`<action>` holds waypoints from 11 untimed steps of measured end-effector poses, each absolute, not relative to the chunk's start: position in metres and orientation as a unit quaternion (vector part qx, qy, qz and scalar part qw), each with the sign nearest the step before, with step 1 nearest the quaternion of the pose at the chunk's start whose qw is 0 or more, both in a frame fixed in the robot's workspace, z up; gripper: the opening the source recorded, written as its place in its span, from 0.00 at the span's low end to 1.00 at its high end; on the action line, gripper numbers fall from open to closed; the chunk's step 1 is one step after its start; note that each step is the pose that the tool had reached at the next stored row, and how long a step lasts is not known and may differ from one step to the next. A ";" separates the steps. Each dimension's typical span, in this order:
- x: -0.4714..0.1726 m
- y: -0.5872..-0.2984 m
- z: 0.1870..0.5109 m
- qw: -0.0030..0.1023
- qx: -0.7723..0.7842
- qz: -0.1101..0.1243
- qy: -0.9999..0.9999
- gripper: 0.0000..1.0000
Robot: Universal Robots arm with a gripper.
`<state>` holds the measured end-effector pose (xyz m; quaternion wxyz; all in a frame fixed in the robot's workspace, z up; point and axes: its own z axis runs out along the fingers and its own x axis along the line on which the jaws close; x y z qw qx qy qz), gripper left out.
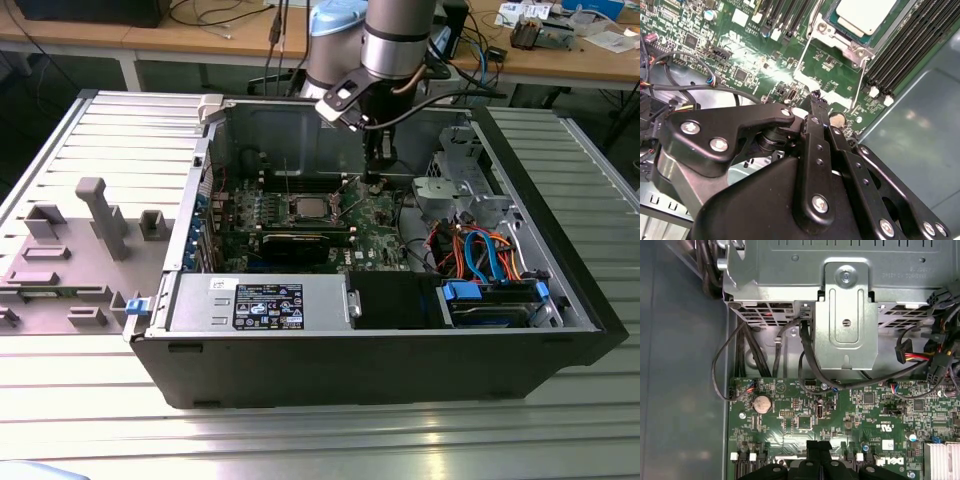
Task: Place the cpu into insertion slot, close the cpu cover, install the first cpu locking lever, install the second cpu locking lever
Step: 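Close the cpu cover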
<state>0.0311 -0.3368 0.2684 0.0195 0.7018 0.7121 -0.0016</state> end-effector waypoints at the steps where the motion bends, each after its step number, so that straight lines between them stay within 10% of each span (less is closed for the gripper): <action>1: 0.032 -0.337 0.268 0.020 0.702 -0.002 0.712 0.11; 11: 0.039 -0.334 0.258 0.022 0.702 -0.004 0.712 0.11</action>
